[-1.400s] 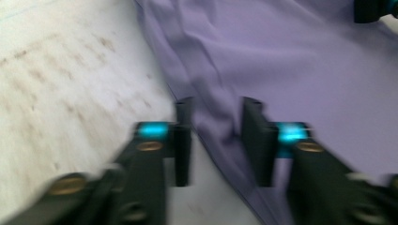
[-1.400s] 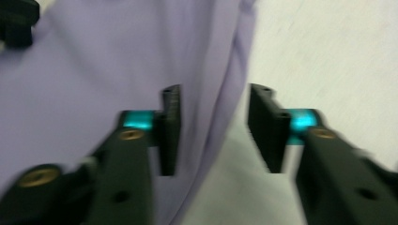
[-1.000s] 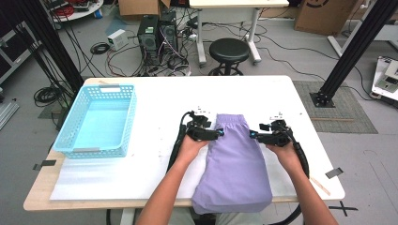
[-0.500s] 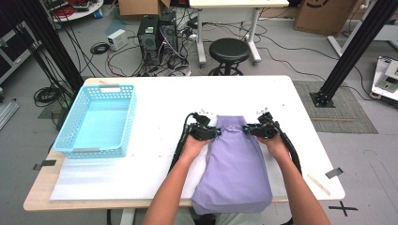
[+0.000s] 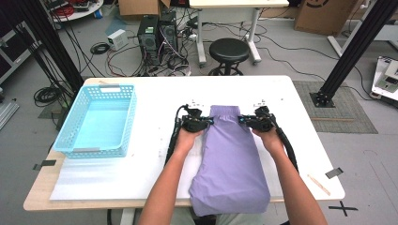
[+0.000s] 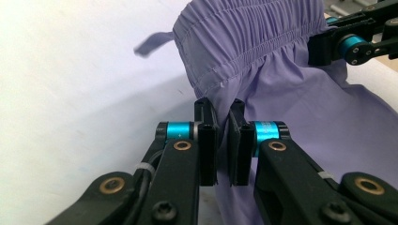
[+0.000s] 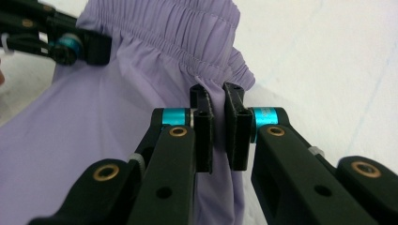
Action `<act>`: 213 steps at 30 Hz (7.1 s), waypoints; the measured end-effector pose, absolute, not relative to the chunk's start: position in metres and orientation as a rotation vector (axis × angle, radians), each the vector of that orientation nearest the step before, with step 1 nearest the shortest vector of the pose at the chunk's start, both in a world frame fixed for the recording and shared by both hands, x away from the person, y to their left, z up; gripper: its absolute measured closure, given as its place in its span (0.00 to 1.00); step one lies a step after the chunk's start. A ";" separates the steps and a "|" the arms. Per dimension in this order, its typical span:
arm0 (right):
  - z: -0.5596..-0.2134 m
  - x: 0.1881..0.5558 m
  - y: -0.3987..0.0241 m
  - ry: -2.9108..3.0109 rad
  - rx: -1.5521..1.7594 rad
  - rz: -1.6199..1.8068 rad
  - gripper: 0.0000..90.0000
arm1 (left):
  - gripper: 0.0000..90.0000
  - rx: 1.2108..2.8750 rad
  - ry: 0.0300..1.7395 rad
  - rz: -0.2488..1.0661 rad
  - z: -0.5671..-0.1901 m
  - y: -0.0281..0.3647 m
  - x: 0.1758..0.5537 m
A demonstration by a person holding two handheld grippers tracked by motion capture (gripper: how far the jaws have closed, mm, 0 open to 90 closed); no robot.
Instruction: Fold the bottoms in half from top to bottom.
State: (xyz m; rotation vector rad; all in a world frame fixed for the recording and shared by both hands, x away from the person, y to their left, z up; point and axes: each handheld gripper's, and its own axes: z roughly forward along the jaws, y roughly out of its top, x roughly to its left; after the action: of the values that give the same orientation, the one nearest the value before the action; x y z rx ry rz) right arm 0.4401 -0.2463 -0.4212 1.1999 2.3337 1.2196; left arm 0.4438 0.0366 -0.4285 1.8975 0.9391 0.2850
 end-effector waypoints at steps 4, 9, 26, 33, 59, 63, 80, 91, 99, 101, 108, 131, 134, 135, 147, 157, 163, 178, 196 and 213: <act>-0.418 0.440 -0.243 2.294 1.188 1.249 0.94 | 0.94 1.935 0.877 0.317 -0.417 0.039 0.446; -0.418 0.437 -0.245 2.279 1.183 1.258 0.94 | 0.94 1.909 0.847 0.313 -0.422 0.039 0.440; -0.413 0.392 -0.259 2.310 1.020 1.327 0.93 | 0.93 1.843 0.689 0.299 -0.431 0.046 0.392; -0.419 0.371 -0.264 2.321 0.973 1.348 0.93 | 0.93 1.872 0.627 0.315 -0.435 0.044 0.369; -0.434 0.380 -0.282 2.308 1.143 1.197 0.71 | 0.72 1.850 0.661 0.302 -0.430 0.075 0.348; -0.437 0.379 -0.280 2.429 1.075 1.283 0.72 | 0.70 1.826 0.715 0.331 -0.430 0.083 0.353; -0.431 0.364 -0.268 2.376 1.111 1.153 0.50 | 0.51 1.914 0.918 0.197 -0.449 0.068 0.371; -0.446 0.366 -0.275 2.461 1.222 1.108 0.93 | 0.93 2.029 0.901 0.103 -0.452 0.057 0.370; -0.438 0.363 -0.262 2.438 1.171 1.171 0.98 | 0.97 1.997 0.964 0.160 -0.441 0.081 0.383; -0.437 0.366 -0.251 2.434 1.156 1.160 0.98 | 0.96 1.984 0.976 0.183 -0.435 0.088 0.387; -0.436 0.389 -0.222 2.364 1.160 1.157 0.98 | 0.96 1.968 0.978 0.274 -0.427 0.107 0.403; -0.428 0.447 -0.194 2.163 1.253 1.085 0.95 | 0.86 1.895 1.035 0.383 -0.420 0.117 0.457; -0.429 0.445 -0.197 2.153 1.281 1.076 0.71 | 0.65 1.840 1.076 0.329 -0.424 0.122 0.462; -0.428 0.443 -0.199 2.144 1.300 1.104 0.67 | 0.64 1.828 1.072 0.319 -0.423 0.124 0.462; -0.413 0.398 -0.182 2.317 1.014 1.346 0.55 | 0.61 1.791 0.964 0.335 -0.424 0.123 0.414; -0.433 0.388 -0.162 2.429 0.787 1.143 0.42 | 0.59 1.793 0.975 0.312 -0.431 0.127 0.405; -0.439 0.390 -0.159 2.432 0.737 1.021 0.84 | 0.59 1.791 0.970 0.301 -0.432 0.127 0.405; -0.419 0.349 -0.177 2.458 0.534 1.045 0.97 | 0.59 1.775 0.951 0.305 -0.427 0.133 0.394; -0.411 0.322 -0.215 2.466 0.785 1.313 0.67 | 0.55 1.806 0.949 0.328 -0.429 0.126 0.390; -0.440 0.337 -0.182 2.621 0.916 1.120 0.66 | 0.61 2.018 1.096 0.481 -0.450 0.103 0.417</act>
State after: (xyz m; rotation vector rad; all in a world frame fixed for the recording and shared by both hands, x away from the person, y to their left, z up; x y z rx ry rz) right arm 0.3373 -0.1817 -0.4401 0.9159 2.6207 1.1200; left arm 0.4172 0.1035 -0.4499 2.0180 1.0960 0.4810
